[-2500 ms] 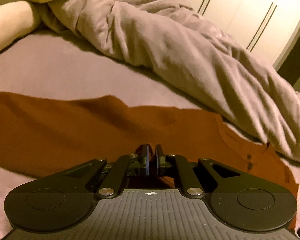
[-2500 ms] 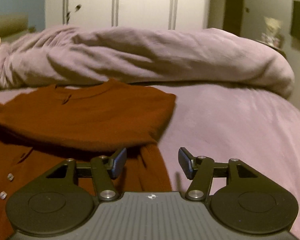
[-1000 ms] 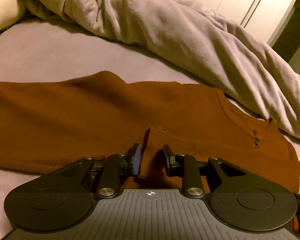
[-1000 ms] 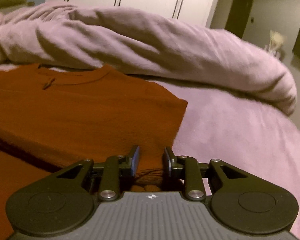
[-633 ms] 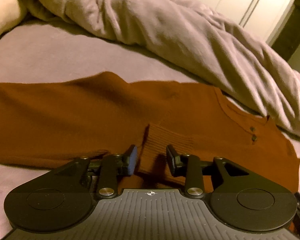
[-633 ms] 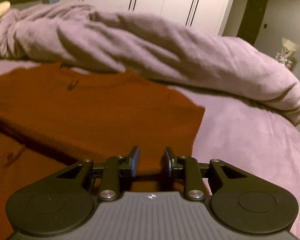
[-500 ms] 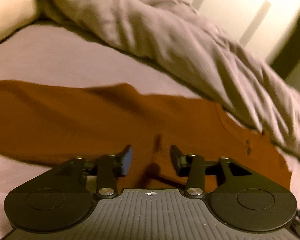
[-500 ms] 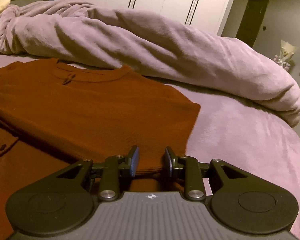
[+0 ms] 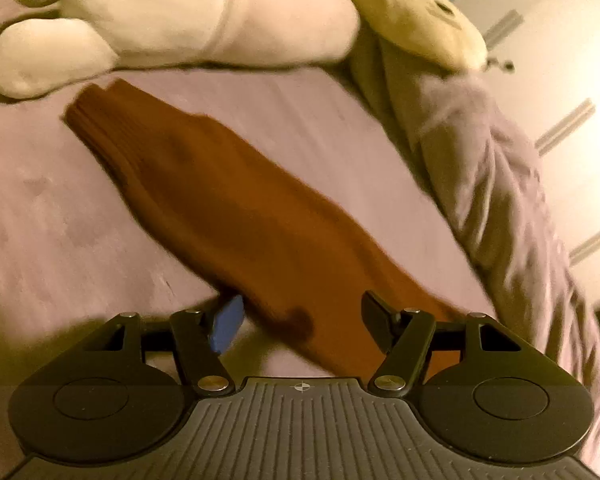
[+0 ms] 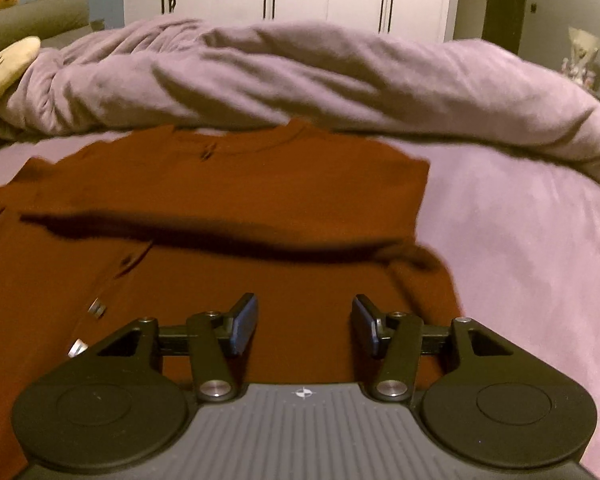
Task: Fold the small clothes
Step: 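Grasp the other sleeve cuff with the left tool, then fold the held sleeve across the cardigan body and open left tool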
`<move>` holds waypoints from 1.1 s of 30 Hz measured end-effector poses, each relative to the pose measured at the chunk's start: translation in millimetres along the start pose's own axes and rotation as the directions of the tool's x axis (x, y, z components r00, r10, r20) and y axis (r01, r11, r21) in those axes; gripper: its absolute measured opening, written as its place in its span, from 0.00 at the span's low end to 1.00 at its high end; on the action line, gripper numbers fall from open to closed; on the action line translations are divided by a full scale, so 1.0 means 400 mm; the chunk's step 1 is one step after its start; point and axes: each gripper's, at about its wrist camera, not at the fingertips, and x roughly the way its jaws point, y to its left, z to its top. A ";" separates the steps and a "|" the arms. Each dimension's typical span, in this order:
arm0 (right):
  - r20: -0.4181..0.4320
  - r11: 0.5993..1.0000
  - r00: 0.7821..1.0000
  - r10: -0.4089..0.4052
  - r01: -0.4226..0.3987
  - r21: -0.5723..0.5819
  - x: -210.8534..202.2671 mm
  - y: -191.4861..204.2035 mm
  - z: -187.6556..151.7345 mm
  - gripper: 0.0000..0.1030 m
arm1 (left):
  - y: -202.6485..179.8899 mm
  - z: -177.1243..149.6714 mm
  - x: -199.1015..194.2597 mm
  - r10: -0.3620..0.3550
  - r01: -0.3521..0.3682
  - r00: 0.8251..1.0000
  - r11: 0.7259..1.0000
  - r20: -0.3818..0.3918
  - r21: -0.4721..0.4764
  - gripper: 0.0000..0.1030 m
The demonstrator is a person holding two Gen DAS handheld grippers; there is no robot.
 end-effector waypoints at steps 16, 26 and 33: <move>0.012 0.999 1.000 0.009 -0.009 -0.040 -0.037 0.053 0.023 0.53 | 0.175 0.101 0.021 -0.024 0.036 0.999 0.962 0.045 -0.270 0.15; 0.025 1.000 0.999 0.025 -0.026 0.009 -0.039 0.037 0.023 0.53 | -0.194 0.050 -0.077 -0.161 0.140 0.985 0.954 0.061 0.266 0.10; 0.037 0.998 0.999 0.025 -0.026 0.050 -0.056 0.000 0.020 0.53 | -0.512 -0.243 -0.075 -0.308 0.344 0.937 0.740 -0.163 0.578 0.10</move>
